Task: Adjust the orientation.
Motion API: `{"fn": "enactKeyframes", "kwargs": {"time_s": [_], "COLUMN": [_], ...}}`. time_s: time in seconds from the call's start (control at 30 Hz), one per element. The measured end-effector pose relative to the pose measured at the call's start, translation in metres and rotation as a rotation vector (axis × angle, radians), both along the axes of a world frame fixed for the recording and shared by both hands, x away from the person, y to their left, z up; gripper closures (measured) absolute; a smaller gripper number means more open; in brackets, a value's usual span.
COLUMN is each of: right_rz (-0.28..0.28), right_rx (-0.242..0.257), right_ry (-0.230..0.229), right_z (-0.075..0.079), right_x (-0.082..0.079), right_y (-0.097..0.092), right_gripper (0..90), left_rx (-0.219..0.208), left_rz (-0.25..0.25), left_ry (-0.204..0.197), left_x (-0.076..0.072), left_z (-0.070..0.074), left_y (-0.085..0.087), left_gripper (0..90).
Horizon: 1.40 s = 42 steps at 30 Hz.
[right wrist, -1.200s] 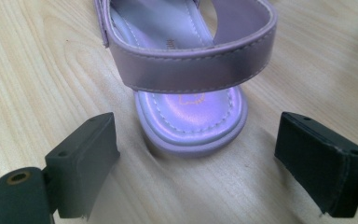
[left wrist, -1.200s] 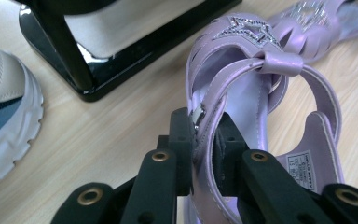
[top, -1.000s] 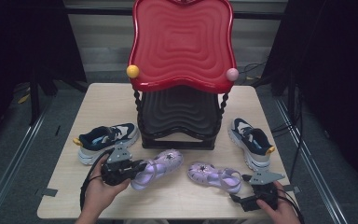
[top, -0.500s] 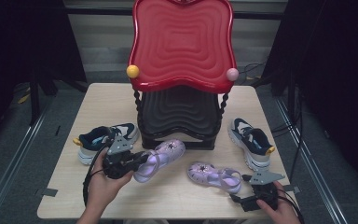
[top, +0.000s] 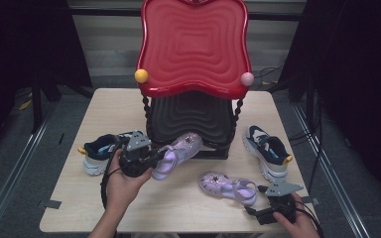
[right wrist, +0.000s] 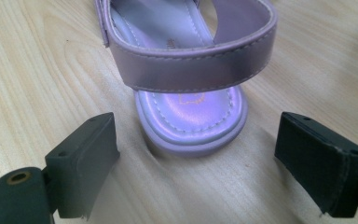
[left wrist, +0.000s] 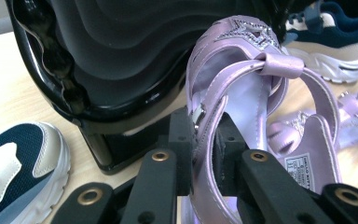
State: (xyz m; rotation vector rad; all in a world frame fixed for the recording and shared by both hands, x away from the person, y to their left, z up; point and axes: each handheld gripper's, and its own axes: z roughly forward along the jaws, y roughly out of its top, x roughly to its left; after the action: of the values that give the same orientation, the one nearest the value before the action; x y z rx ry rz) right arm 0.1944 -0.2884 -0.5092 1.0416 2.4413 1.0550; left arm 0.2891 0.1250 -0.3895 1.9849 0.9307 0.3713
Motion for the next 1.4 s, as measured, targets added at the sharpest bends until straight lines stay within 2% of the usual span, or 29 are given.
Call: {"fn": "enactKeyframes", "kwargs": {"time_s": [0.33, 0.37, 0.53, 0.77, 1.13, 1.4], "right_rz": [0.000, 0.000, 0.000, 0.000, 0.001, 0.001], "right_rx": [0.000, 0.000, 0.000, 0.000, 0.000, 0.000], "right_ry": [0.000, 0.000, 0.000, 0.000, 0.000, 0.000], "right_z": [0.000, 0.000, 0.000, 0.000, 0.000, 0.000], "right_x": [0.000, 0.000, 0.000, 0.000, 0.000, 0.000], "right_y": [0.000, 0.000, 0.000, 0.000, 0.000, 0.000], "right_gripper": [12.2, 12.2, 12.2, 12.2, 12.2, 12.2], "left_rx": [-0.006, 0.004, 0.002, 0.015, -0.016, -0.029], "left_rz": [0.098, 0.098, 0.139, 0.169, 0.213, 0.255], "left_ry": [-0.043, -0.047, -0.051, -0.058, -0.073, -0.086], "left_x": [0.013, 0.015, 0.020, 0.027, 0.039, 0.046], "left_z": [0.002, 0.003, 0.006, 0.009, 0.007, 0.004], "left_y": [-0.008, -0.008, -0.013, -0.023, -0.052, -0.061], "left_gripper": [80.6, 80.6, 80.7, 80.7, 80.7, 80.7]}}
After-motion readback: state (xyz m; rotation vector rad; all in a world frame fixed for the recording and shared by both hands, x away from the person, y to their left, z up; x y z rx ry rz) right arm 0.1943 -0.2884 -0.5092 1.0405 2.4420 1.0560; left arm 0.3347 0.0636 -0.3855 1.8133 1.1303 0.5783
